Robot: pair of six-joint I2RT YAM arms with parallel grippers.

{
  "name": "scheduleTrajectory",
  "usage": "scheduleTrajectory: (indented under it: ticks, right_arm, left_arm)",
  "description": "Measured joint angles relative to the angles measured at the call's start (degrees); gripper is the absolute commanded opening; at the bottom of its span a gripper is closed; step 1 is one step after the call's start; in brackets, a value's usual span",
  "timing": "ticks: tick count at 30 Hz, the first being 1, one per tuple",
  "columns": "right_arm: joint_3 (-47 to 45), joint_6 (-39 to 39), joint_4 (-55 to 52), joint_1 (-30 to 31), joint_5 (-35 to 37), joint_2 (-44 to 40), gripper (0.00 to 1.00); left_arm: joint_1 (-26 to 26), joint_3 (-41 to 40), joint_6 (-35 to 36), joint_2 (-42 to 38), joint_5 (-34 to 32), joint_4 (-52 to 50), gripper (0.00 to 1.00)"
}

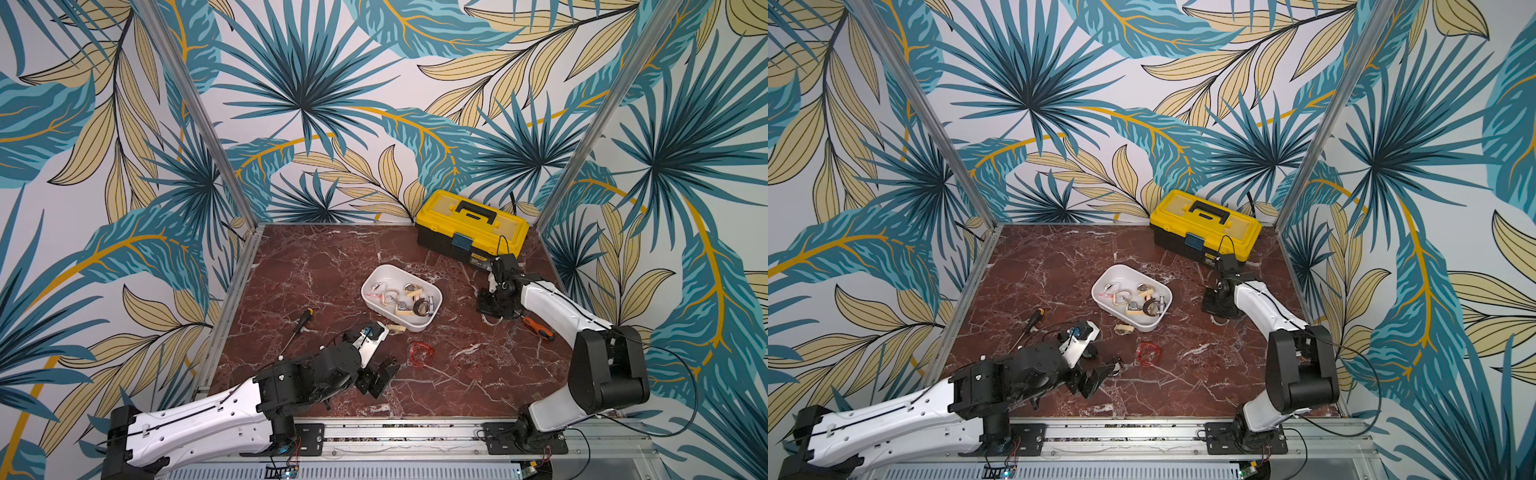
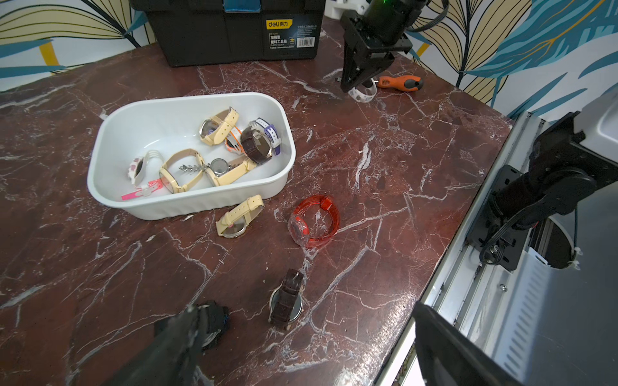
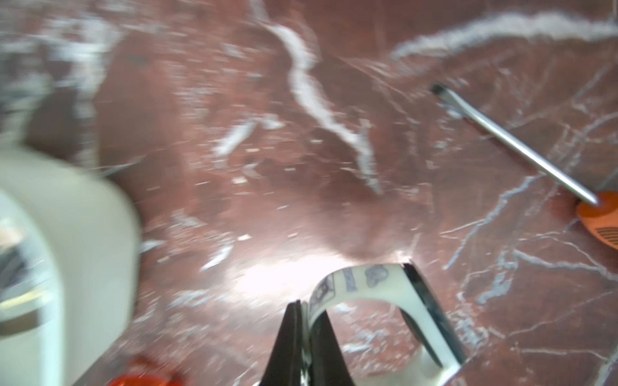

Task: Put the watch into the storage box
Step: Pick up the watch at the center of the board, then place the watch in the storage box.

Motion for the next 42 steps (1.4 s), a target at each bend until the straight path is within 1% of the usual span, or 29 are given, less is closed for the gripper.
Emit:
scheduleTrajectory:
  ticks: [3,6,10,14,18,21,30,37,42]
  right_arm:
    - [4.5,1.3,-1.0,5.4,-0.7,-0.1,0.00]
    - [10.2,2.8,-2.4,11.7,-1.3,2.0,0.00]
    - [18.0,4.5,-3.0,18.8,-1.9,7.3,0.00]
    - [24.3,5.6,-3.5,22.8,-2.1,14.1,0.00]
    - [25.3,6.5,-3.9,23.8,-1.9,19.1,0.00]
    - [25.3,7.0,-3.9,23.9,-1.6,21.2,0.00]
    - [25.1,7.9,-3.7,24.9,-1.4,22.7,0.00]
    - [22.0,9.2,-1.0,26.4,-1.5,23.1,0.00]
    - [21.7,9.9,0.5,27.4,-1.4,24.4,0.00]
  left_arm:
    - [0.0,0.0,0.1,-0.2,-0.4,0.0,1.00]
    - [0.0,0.0,0.0,-0.3,-1.0,-0.1,1.00]
    - [0.0,0.0,0.0,-0.5,-1.6,-0.6,1.00]
    - [0.0,0.0,0.0,-0.9,-2.3,-1.0,1.00]
    - [0.0,0.0,0.0,-1.5,-2.8,-1.1,1.00]
    - [0.0,0.0,-0.1,-2.0,-3.2,-1.3,1.00]
    - [0.0,0.0,-0.6,-3.8,-4.1,-2.0,1.00]
    - [0.0,0.0,-1.3,-4.1,-4.8,-2.5,1.00]
    - [0.0,0.0,-1.6,-4.7,-5.2,-2.9,1.00]
